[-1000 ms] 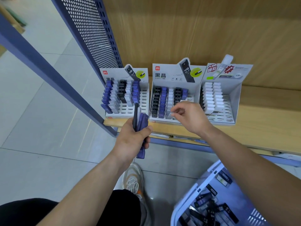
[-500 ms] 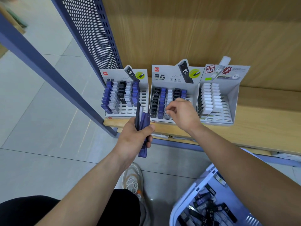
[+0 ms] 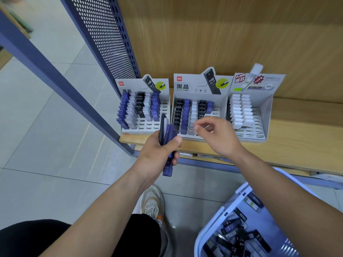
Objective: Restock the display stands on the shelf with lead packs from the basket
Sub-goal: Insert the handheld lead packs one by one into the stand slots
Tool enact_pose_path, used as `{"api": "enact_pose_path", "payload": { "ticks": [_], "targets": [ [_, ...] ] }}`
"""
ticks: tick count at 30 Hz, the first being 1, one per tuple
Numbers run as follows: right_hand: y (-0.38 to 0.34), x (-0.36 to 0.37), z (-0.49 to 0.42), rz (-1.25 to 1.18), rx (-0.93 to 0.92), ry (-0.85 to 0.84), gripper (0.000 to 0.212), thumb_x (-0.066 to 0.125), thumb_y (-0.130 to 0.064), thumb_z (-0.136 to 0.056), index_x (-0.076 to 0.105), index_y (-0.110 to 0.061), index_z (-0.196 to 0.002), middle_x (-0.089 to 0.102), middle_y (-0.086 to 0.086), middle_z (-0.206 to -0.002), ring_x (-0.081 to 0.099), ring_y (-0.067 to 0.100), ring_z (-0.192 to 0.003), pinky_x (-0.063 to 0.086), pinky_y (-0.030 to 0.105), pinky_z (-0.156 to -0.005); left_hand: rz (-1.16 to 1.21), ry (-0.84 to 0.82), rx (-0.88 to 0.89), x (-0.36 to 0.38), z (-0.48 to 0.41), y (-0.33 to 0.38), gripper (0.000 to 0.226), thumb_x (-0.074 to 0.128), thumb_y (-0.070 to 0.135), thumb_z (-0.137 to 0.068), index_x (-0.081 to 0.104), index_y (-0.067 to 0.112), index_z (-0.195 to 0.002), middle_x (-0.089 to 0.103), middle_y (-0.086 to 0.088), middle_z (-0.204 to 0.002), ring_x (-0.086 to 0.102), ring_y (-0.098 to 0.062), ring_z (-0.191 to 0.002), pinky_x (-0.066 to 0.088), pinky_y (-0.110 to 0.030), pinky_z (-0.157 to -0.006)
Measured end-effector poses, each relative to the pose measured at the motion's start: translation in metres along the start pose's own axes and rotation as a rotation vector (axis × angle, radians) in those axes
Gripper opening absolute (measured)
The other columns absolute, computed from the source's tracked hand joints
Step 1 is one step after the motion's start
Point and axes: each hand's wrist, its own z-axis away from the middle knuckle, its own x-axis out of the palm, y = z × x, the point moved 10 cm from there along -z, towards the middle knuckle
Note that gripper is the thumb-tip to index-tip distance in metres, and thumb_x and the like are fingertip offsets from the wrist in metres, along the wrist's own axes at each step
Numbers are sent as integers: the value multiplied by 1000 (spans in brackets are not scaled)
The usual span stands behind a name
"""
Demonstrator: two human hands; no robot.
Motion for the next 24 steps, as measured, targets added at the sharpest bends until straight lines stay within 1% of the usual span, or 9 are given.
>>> {"api": "enact_pose_path", "payload": {
  "ticks": [2,3,6,9,13,15,18,21,24],
  "targets": [
    [-18,4,12,-197,36,-112,8,67,-22,-94,74,-19,-90,72,-1,-81,67,14,-69,55,29,-69,-15,-28,3,6,1,1,13,66,18,-97,57,10,-101,59,-11,-78,50,-20,-57,44,-30,-53],
    [-26,7,17,-264,52,-176,9,66,-21,-95,74,-17,-93,72,1,-81,66,16,-68,55,32,-68,-23,-43,3,10,1,1,12,66,18,-97,57,11,-100,59,-12,-78,49,-20,-57,43,-30,-53],
    [-47,8,25,-324,51,-277,9,64,-19,-96,72,-16,-99,69,3,-80,60,13,-64,52,29,-63,-22,-98,-5,23,5,4,11,66,13,-96,55,11,-98,58,-4,-75,49,-16,-54,43,-28,-49],
    [-57,2,25,-317,10,-286,4,69,-17,-93,70,-15,-90,63,3,-76,56,13,-60,49,26,-60,-5,-169,-28,38,10,6,15,65,11,-96,52,7,-103,58,-2,-76,49,-14,-53,42,-25,-47],
    [-51,-5,27,-333,47,-336,7,75,-17,-88,68,-14,-89,63,5,-77,58,17,-62,51,32,-65,-14,-229,-16,52,15,11,19,64,14,-96,51,7,-107,57,-7,-82,48,-13,-53,42,-24,-48],
    [-46,-8,28,-323,55,-347,8,75,-16,-88,67,-14,-88,63,4,-80,59,20,-65,53,34,-67,-18,-248,-10,58,16,13,19,64,16,-95,52,7,-107,58,-7,-83,48,-13,-53,42,-24,-49],
    [-42,-10,30,-299,53,-370,9,73,-16,-90,66,-11,-89,63,6,-82,61,22,-69,55,34,-69,-10,-265,-16,65,17,13,19,62,21,-96,53,8,-107,60,-6,-83,47,-13,-53,41,-23,-48],
    [-36,-16,31,-359,74,-345,8,70,-11,-91,63,-9,-96,62,11,-81,59,19,-63,54,31,-66,16,-270,-24,68,17,15,36,63,35,-87,55,8,-109,60,-4,-82,47,-13,-53,40,-23,-47],
    [-31,-22,32,-407,90,-334,11,62,-7,-96,64,-12,-106,61,5,-85,56,18,-65,55,30,-69,53,-239,-43,66,16,14,37,59,38,-91,55,7,-111,61,-6,-82,45,-13,-51,38,-22,-45]
  ]
}}
